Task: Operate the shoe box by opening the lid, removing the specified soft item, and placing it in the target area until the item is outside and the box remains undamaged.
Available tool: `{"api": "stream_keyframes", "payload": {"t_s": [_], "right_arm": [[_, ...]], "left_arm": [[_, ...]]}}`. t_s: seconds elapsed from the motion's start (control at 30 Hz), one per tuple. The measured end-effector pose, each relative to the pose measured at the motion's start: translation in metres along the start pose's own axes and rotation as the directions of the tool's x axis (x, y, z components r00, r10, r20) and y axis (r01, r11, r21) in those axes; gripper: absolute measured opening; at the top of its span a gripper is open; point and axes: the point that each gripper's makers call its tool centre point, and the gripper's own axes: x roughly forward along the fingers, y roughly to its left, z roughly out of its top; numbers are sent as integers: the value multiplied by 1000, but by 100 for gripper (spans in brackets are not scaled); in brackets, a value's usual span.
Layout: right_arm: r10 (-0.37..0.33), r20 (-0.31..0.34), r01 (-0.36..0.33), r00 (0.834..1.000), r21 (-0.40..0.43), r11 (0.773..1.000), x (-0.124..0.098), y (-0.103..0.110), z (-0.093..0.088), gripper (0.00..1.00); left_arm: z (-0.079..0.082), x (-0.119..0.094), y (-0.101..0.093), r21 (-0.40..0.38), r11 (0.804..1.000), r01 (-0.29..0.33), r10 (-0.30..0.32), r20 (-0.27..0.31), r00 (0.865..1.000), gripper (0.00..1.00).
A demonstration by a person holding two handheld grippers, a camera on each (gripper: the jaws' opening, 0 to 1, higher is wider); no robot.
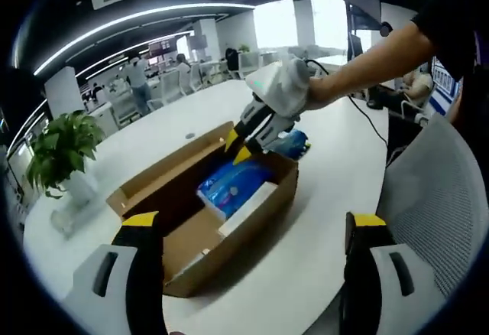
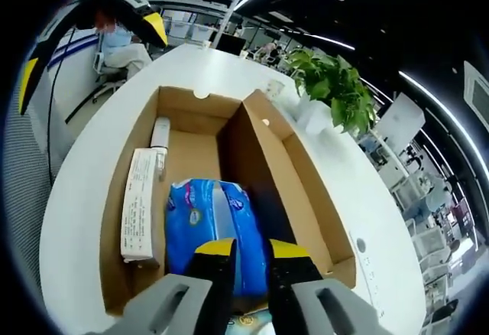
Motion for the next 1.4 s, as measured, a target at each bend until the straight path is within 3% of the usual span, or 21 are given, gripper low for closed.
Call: {"api": "stream_keyframes", "payload": {"t_s": [0.27, 0.53, 0.67, 0.93, 1.4], "right_arm": [[-8, -31, 8, 999, -1, 1000, 11, 2, -5, 5], [-19, -48, 18, 999, -15, 1000, 20, 4, -8, 3], [-23, -49, 21, 999, -40, 999, 20, 5, -7, 0], [-56, -15, 55, 998, -88, 995, 11, -2, 5, 0], [-76, 60, 83, 995, -113, 990, -8, -1, 33, 0]], "left_arm": [[-12, -13, -9, -60, 997, -59, 60, 27, 998, 98], [-23, -13, -19, -98, 990, -102, 105, 29, 994, 99], [-34, -11, -21, -80, 990, -118, 117, -21, 993, 99], [-37, -17, -21, -77, 986, -145, 145, -17, 989, 99], [-36, -14, -24, -72, 989, -129, 128, -9, 992, 98]]}}
